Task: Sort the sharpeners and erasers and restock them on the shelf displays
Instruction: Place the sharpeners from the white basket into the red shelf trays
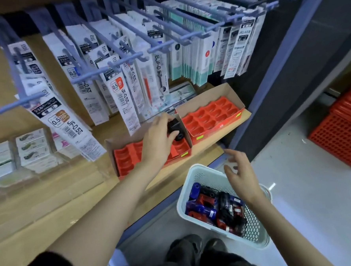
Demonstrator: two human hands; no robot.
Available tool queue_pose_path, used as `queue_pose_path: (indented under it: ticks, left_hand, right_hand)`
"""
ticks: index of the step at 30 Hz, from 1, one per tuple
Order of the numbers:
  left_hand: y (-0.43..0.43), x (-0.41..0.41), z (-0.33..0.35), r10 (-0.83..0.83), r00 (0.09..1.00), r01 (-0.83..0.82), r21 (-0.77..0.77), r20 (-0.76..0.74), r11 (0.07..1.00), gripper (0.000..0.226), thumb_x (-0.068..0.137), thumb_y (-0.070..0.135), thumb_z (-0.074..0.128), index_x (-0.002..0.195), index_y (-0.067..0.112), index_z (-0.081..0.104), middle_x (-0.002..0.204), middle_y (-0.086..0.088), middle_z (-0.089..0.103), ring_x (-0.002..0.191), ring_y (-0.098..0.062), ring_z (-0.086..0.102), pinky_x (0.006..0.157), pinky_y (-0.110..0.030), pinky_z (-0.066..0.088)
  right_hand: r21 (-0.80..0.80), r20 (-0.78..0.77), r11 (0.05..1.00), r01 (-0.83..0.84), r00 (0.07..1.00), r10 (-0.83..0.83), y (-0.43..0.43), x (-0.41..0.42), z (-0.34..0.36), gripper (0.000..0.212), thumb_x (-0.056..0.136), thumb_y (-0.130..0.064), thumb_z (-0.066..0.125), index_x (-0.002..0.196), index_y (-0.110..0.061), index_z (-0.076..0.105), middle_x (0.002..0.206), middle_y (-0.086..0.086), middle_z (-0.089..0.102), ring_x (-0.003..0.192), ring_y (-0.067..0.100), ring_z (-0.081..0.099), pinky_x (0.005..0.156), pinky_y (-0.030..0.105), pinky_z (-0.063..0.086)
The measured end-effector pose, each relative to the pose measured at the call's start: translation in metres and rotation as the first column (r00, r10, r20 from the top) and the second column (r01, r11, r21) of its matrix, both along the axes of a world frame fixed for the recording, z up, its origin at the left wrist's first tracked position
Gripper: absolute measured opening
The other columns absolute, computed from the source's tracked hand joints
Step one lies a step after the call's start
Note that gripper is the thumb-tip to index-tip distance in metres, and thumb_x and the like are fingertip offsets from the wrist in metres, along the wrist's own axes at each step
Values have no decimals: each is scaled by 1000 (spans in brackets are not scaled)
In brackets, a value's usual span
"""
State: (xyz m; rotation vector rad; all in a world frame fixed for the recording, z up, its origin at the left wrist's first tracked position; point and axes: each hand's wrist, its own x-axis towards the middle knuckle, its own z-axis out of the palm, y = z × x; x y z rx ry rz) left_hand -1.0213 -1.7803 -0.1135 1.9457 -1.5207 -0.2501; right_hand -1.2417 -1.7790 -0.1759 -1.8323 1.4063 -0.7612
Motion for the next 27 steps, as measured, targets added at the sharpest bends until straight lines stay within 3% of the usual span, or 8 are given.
queue_pose_path:
  ticks: [4, 7, 12, 14, 17, 20, 23, 27]
  left_hand:
    - [1, -6, -14, -31, 996, 30, 13, 83, 999, 32, 88, 18, 63, 118, 10, 52, 125, -6, 49, 101, -22, 59, 84, -30, 47]
    - [6, -5, -26, -69, 983, 67, 19, 171, 998, 33, 88, 13, 63, 119, 7, 54, 120, -8, 45, 95, -23, 59, 83, -35, 53]
    - [15, -13, -35, 8, 934, 8, -41, 358, 999, 42, 92, 22, 58, 132, 10, 52, 128, -17, 45, 111, -31, 49, 92, -42, 42]
    - [24, -27, -45, 11, 922, 37, -115, 387, 993, 37, 90, 20, 57, 125, 7, 54, 126, -17, 48, 111, -29, 47, 90, -40, 39]
    - [39, -54, -75, -184, 894, 241, -92, 409, 966, 20, 87, 20, 53, 102, 14, 64, 107, -3, 59, 99, -22, 51, 86, -36, 31]
    - [40, -72, -101, -238, 829, 300, -43, 506, 953, 17, 85, 17, 53, 93, 17, 68, 105, -1, 64, 109, -19, 46, 104, -41, 18]
    - [33, -79, -114, -166, 823, 273, -122, 544, 954, 14, 83, 8, 57, 94, 13, 66, 115, -8, 64, 125, -22, 39, 114, -45, -3]
    - [22, -61, -121, 21, 839, 137, -249, 544, 959, 10, 83, 6, 62, 90, 13, 65, 115, -7, 63, 124, -22, 40, 114, -39, -8]
  right_hand:
    - [57, -26, 998, -3, 1000, 4, 11, -18, -16, 36, 92, -5, 50, 125, -20, 50, 121, -5, 45, 107, 11, 47, 87, 24, 35]
    - [86, -65, 996, -3, 998, 8, 20, -30, -26, 35, 91, -3, 50, 123, -17, 51, 123, -6, 44, 108, 10, 47, 89, 22, 35]
    - [208, -128, 976, 64, 991, -38, 37, -54, -55, 35, 89, -2, 53, 123, -11, 54, 121, 1, 47, 103, 12, 49, 88, 22, 38]
    - [291, -118, 950, 111, 990, -79, 43, -62, -70, 32, 90, -3, 53, 122, -6, 54, 116, 3, 49, 99, 13, 50, 86, 24, 41]
    - [421, -131, 888, 187, 981, -145, 46, -70, -98, 27, 89, -2, 52, 116, -3, 57, 107, 3, 56, 96, 19, 56, 83, 32, 46]
    - [537, -155, 802, 261, 965, -210, 40, -73, -130, 32, 85, 2, 49, 115, -6, 57, 110, 8, 61, 96, 27, 59, 86, 42, 51]
    - [560, -190, 776, 291, 957, -221, 28, -71, -164, 32, 85, 0, 48, 116, -7, 55, 112, 10, 60, 97, 29, 58, 84, 40, 50]
    - [577, -151, 769, 276, 961, -232, 14, -60, -196, 34, 89, -1, 48, 123, -8, 53, 115, 6, 57, 92, 19, 57, 66, 22, 44]
